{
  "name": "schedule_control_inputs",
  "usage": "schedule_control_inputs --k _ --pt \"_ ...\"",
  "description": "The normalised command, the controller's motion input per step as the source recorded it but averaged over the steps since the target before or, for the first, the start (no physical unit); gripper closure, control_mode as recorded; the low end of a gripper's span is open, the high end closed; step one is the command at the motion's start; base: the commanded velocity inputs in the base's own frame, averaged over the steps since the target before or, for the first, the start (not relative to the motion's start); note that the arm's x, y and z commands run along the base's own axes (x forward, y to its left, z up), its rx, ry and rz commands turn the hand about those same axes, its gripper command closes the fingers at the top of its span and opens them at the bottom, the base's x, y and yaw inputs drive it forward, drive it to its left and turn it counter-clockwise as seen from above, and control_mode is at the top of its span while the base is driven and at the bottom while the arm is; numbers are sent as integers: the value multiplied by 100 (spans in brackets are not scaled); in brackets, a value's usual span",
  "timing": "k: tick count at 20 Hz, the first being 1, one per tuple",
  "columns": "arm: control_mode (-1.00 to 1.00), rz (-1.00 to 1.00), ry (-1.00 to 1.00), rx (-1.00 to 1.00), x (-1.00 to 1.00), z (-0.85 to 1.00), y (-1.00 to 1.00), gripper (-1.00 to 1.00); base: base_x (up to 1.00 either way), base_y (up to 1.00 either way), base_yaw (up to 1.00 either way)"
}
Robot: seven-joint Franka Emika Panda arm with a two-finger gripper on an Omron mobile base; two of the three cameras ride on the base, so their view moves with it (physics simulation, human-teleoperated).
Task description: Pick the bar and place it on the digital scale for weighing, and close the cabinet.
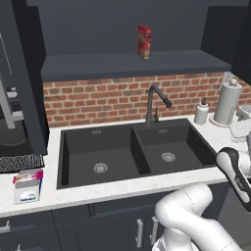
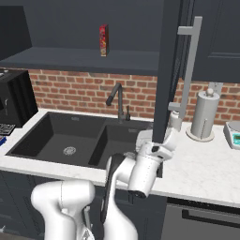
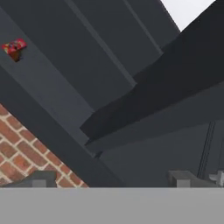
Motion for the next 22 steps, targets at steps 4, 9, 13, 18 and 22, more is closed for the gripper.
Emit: schedule_control_inputs --k 4,9,13,18,22 --pt "-100 0 0 0 -8 2 -99 -100 0 0 0" --pt "-100 0 7 0 -20 23 -92 -100 0 0 0" --pt "-100 1 3 0 -28 23 -79 -100 0 0 0" --pt "-100 30 0 -2 -47 1 -56 -100 0 0 0" --pt "-100 42 0 -4 -32 0 -56 -100 0 0 0"
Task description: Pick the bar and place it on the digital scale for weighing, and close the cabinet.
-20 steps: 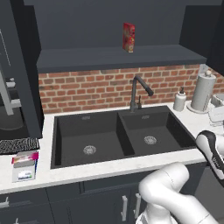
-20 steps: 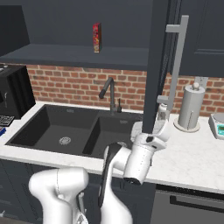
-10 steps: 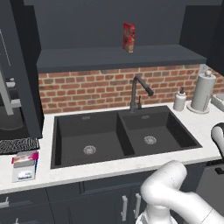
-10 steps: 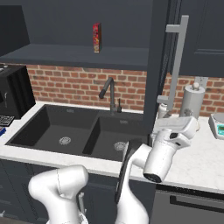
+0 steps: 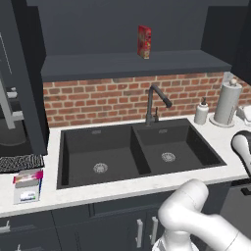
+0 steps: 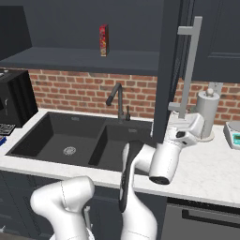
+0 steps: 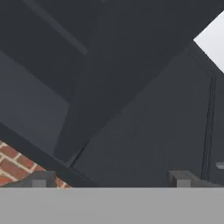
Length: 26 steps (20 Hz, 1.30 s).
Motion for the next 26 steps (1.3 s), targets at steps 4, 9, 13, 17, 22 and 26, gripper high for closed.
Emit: schedule_control_inputs --k 4,9,13,17,22,26 --pt "-100 46 0 -2 -27 0 -78 -100 0 0 0" --pt "-100 36 -6 2 -46 -3 -100 -100 0 0 0" --pt "-100 12 -2 13 -33 -18 -100 -100 0 0 0" --pt "-100 0 0 12 -40 -20 -100 -100 0 0 0" --pt "-100 0 0 12 -39 -20 -100 -100 0 0 0" --pt "-100 2 3 10 -29 -10 -100 -100 0 0 0"
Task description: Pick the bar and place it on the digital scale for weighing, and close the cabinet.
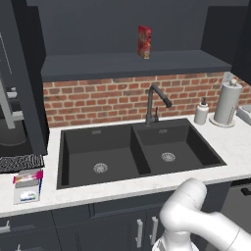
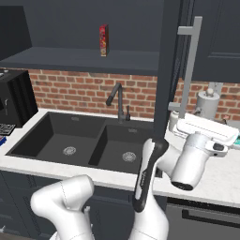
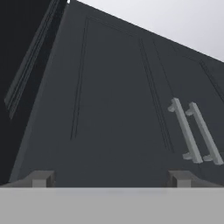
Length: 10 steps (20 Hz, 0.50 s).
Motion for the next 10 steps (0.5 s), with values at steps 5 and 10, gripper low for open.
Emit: schedule_control_inputs --k 5,10 --pt "-100 8 1 5 -43 0 -100 -100 0 0 0" --pt "-100 1 0 -9 -56 -3 -95 -100 0 0 0"
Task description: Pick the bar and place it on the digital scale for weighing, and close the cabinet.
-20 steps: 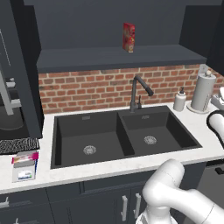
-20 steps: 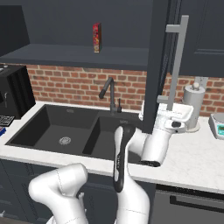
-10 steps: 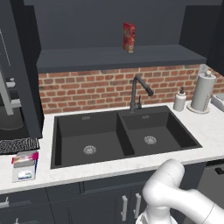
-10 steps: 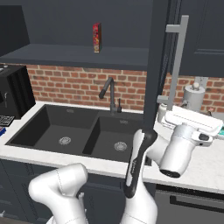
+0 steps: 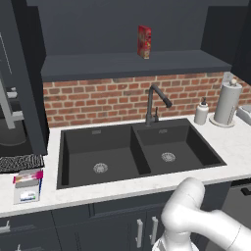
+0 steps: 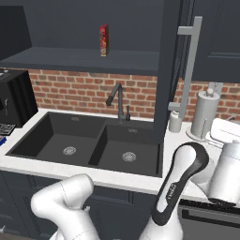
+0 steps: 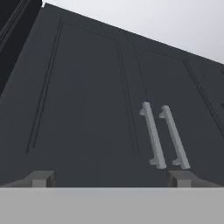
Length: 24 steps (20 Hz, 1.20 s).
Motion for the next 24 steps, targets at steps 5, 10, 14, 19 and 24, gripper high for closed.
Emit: schedule_control_inputs --k 5,10,14,19,24 --pt "-100 6 -1 -36 -54 0 -37 -100 0 0 0" --pt "-100 30 4 -39 -29 4 -14 -100 0 0 0" --pt "-100 44 34 -21 32 -1 4 -100 0 0 0" --pt "-100 43 23 4 87 -1 0 -100 0 0 0" --pt "-100 36 4 16 82 -21 0 -100 0 0 0"
